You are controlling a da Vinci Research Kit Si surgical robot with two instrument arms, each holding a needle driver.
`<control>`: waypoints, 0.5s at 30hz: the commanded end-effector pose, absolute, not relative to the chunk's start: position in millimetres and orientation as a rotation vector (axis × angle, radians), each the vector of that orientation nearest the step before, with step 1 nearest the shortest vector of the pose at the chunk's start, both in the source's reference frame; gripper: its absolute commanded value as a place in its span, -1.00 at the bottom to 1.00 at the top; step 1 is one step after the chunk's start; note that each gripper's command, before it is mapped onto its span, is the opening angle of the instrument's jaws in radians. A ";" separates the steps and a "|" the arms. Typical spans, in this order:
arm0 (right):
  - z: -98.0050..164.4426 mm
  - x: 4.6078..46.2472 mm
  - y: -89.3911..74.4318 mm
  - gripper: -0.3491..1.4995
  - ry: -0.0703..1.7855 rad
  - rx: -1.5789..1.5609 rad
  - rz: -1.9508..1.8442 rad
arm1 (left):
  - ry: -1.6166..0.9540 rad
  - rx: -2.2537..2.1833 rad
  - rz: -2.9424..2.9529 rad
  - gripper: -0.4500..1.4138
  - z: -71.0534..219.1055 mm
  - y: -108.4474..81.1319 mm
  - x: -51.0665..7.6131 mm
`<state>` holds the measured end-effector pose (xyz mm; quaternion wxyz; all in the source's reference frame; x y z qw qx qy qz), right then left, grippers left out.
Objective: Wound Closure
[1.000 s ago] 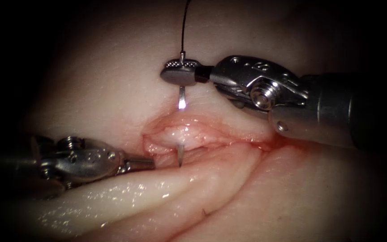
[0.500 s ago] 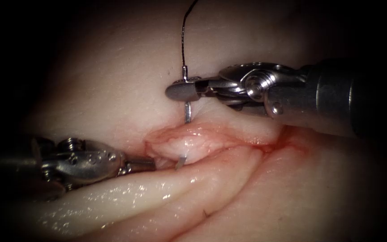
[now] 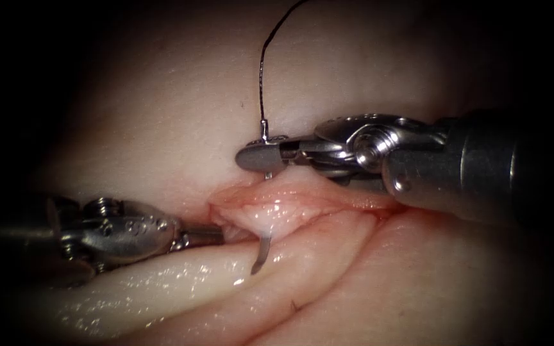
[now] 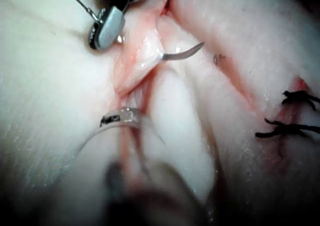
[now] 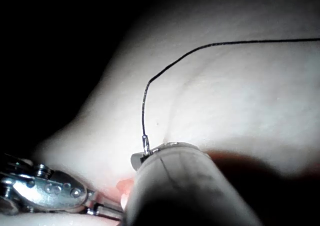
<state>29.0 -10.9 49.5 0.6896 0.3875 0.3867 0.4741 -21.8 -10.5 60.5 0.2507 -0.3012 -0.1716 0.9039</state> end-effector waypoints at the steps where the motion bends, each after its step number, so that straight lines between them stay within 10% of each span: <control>1: 49.9 29.6 -10.3 -1.00 0.887 0.853 1.050 | -0.466 -0.824 2.466 -0.91 60.9 -10.5 -22.3; 2: 50.0 29.5 -10.0 -1.00 0.926 0.834 1.038 | -0.467 -0.826 2.471 -0.91 60.7 -10.4 -22.3; 3: 50.2 29.3 -9.3 -0.31 0.995 0.813 1.038 | -0.464 -0.837 2.487 -0.91 60.2 -10.2 -22.4; 4: 50.2 29.3 -9.3 -0.31 0.995 0.813 1.038 | -0.464 -0.837 2.487 -0.91 60.2 -10.2 -22.4; 7: 50.7 29.0 -8.3 0.55 1.053 0.787 1.031 | -0.438 -0.890 2.516 -0.89 59.3 -9.7 -22.9; 15: 52.2 27.4 -5.8 0.89 1.167 0.755 1.044 | -0.299 -1.133 2.654 -0.59 57.3 -8.8 -25.5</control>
